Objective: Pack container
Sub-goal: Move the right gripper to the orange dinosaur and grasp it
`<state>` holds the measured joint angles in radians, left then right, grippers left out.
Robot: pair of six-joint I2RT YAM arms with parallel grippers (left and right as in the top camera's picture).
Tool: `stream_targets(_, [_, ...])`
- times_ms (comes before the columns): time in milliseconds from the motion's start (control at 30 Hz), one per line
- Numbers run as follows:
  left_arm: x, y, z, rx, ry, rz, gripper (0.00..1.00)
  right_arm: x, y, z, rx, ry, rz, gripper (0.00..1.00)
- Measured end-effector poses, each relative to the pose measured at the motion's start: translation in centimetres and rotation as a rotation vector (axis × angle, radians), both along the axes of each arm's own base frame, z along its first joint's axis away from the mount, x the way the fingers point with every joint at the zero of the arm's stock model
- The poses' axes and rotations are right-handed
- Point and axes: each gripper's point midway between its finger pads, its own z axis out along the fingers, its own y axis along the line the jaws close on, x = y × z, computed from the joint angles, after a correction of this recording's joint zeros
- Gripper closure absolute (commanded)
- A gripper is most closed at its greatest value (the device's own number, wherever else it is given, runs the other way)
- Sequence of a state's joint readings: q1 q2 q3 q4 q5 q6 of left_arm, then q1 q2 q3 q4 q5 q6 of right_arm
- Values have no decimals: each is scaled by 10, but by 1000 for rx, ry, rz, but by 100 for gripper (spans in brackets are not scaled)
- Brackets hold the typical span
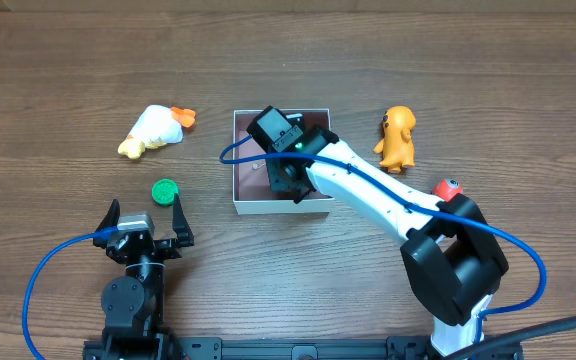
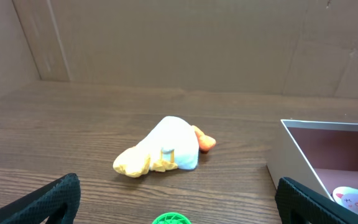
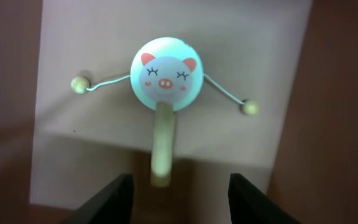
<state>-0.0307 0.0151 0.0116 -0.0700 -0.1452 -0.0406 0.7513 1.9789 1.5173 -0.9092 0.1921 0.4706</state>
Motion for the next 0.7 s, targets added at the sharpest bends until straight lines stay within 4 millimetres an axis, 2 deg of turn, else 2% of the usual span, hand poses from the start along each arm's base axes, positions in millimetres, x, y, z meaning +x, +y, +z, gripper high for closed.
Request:
stream_targets(67, [0, 0, 0, 0, 0, 0, 0, 3, -1, 19, 4, -25, -5, 49])
stream_targets(133, [0, 0, 0, 0, 0, 0, 0, 7, -3, 50, 21, -67, -13, 48])
stream_targets(233, [0, 0, 0, 0, 0, 0, 0, 15, -17, 119, 82, -186, -49, 48])
stream_targets(267, [0, 0, 0, 0, 0, 0, 0, 16, -28, 143, 96, -229, -71, 47])
stream_targets(300, [0, 0, 0, 0, 0, 0, 0, 15, -39, 158, 101, -257, -91, 45])
stream_targets(333, [0, 0, 0, 0, 0, 0, 0, 15, -54, 176, 106, -290, -124, 36])
stream_targets(367, [0, 0, 0, 0, 0, 0, 0, 17, -82, 202, 112, -344, -186, 32])
stream_targets(400, [0, 0, 0, 0, 0, 0, 0, 19, -104, 209, 100, -354, -240, 27])
stream_targets(467, [0, 0, 0, 0, 0, 0, 0, 24, -127, 207, 74, -344, -299, 20])
stream_targets(533, [0, 0, 0, 0, 0, 0, 0, 35, -152, 195, 38, -318, -366, 16])
stream_targets(700, [0, 0, 0, 0, 0, 0, 0, 52, -201, 148, -47, -229, -491, 10])
